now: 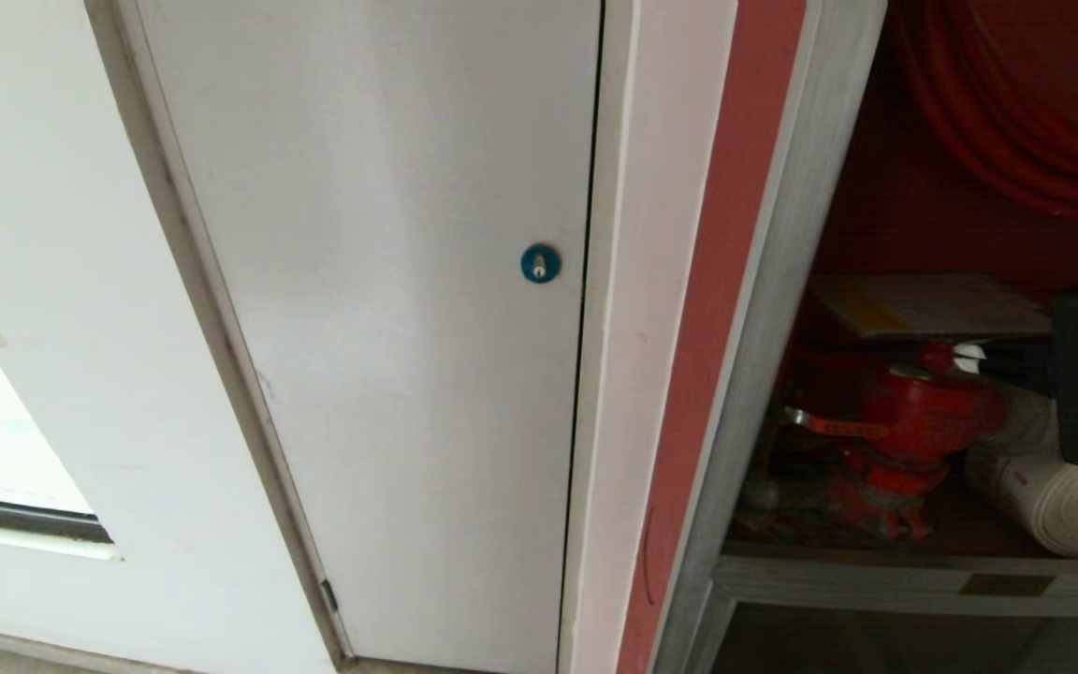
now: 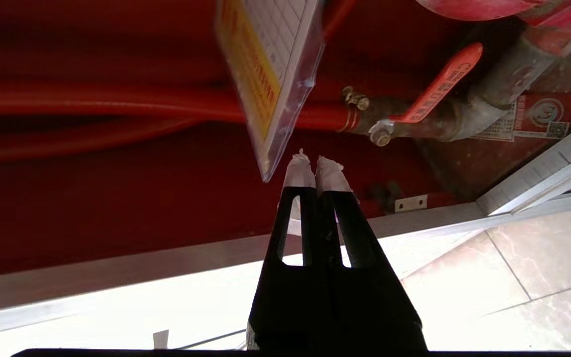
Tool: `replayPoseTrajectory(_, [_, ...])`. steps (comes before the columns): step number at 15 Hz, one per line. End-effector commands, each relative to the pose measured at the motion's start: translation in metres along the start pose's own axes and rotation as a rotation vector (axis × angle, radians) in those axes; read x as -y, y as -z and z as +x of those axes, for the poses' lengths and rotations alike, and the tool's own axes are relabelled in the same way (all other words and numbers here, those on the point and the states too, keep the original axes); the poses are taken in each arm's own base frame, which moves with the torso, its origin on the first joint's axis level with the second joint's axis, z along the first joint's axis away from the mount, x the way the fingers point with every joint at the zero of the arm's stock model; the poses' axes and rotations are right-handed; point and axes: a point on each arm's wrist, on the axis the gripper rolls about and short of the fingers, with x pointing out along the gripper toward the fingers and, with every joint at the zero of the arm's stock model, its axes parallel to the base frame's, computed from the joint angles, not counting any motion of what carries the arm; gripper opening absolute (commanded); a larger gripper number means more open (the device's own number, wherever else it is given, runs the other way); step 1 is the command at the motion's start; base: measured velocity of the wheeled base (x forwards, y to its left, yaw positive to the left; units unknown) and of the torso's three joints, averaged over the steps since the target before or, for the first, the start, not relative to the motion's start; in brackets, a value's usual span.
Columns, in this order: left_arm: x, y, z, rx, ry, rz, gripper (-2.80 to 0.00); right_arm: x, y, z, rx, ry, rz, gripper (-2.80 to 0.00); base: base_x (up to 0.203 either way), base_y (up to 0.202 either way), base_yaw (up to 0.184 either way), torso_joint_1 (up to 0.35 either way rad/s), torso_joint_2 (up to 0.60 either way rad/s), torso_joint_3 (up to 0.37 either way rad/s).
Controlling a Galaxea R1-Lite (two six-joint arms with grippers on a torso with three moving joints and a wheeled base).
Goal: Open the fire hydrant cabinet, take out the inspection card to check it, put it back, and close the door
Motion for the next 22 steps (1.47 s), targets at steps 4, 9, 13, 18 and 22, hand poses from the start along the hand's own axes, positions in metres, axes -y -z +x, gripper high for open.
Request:
replayPoseTrajectory(4, [0.000,0.000,0.000,0.000,0.000,0.000,-2.80,-0.004,0.004,-0.025,0.005,-0.051,-0.010,0.00,0.000,0.000,0.000,0.000,0.00,0.000])
replayPoseTrajectory(9, [0.000,0.000,0.000,0.000,0.001,0.000,-2.80,-0.003,0.004,-0.011,-0.005,-0.029,-0.012,0.00,0.000,0.000,0.000,0.000,0.00,0.000])
replayPoseTrajectory(13, [0.000,0.000,0.000,0.000,0.000,0.000,-2.80,-0.007,0.007,0.019,-0.015,-0.026,-0.015,0.00,0.000,0.000,0.000,0.000,0.00,0.000])
replayPoseTrajectory(18, [0.000,0.000,0.000,0.002,0.000,0.000,-2.80,-0.011,0.011,0.042,0.067,-0.021,-0.033,0.00,0.000,0.000,0.000,0.000,0.00,0.000])
replayPoseTrajectory(22, [0.000,0.000,0.000,0.002,0.000,0.000,-2.80,-0.010,0.012,0.058,0.121,-0.006,-0.037,0.00,0.000,0.000,0.000,0.000,0.00,0.000])
